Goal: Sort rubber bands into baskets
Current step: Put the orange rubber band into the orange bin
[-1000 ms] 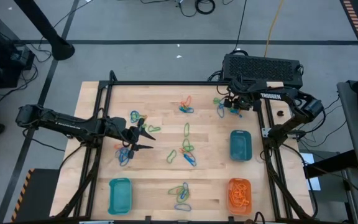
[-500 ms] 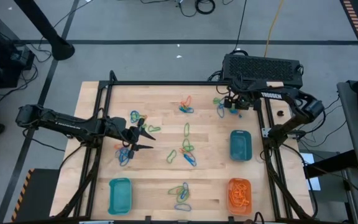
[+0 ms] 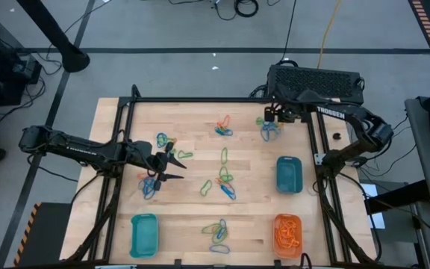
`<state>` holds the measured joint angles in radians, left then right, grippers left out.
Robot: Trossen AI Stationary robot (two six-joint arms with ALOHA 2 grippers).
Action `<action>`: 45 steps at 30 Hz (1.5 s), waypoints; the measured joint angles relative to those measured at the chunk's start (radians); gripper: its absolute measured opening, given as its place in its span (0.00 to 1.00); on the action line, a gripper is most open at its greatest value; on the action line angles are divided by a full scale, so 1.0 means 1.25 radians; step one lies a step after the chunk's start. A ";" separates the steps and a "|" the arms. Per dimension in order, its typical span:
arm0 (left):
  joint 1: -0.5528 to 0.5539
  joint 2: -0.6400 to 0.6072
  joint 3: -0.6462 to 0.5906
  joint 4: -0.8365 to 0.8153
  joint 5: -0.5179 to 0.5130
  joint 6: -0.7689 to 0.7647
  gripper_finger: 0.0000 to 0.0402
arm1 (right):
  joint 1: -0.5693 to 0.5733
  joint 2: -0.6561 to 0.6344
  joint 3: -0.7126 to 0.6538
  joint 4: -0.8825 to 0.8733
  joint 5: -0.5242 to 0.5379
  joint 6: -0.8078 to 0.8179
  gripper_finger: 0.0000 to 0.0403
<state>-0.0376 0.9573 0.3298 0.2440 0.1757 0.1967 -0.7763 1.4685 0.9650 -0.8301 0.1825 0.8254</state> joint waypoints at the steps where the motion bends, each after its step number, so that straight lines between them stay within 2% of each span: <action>1: 0.000 0.000 0.000 0.000 0.000 -0.003 0.45 | 0.002 0.000 -0.003 0.001 0.000 0.002 0.02; 13: 0.000 0.000 0.000 0.001 0.000 -0.005 0.45 | 0.036 0.001 -0.013 -0.059 -0.008 0.008 0.24; 19: 0.000 0.000 0.000 0.001 0.000 -0.005 0.45 | 0.047 0.001 -0.013 -0.070 0.034 0.035 0.35; 22: 0.000 0.000 0.000 0.003 0.000 -0.005 0.45 | 0.047 0.022 -0.013 -0.032 0.041 0.054 0.38; 27: 0.000 0.000 0.000 0.009 0.000 -0.003 0.45 | 0.047 0.079 -0.014 0.013 0.042 0.056 0.39; 33: 0.001 0.000 0.000 0.005 0.000 -0.002 0.45 | 0.038 0.131 -0.014 -0.023 0.044 0.024 0.36; 45: 0.001 0.000 0.000 -0.011 0.000 -0.004 0.45 | 0.028 0.184 -0.014 0.009 0.042 -0.002 0.29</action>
<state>-0.0368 0.9573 0.3298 0.2298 0.1757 0.1913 -0.7414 1.6981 0.9474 -0.8185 0.2356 0.8227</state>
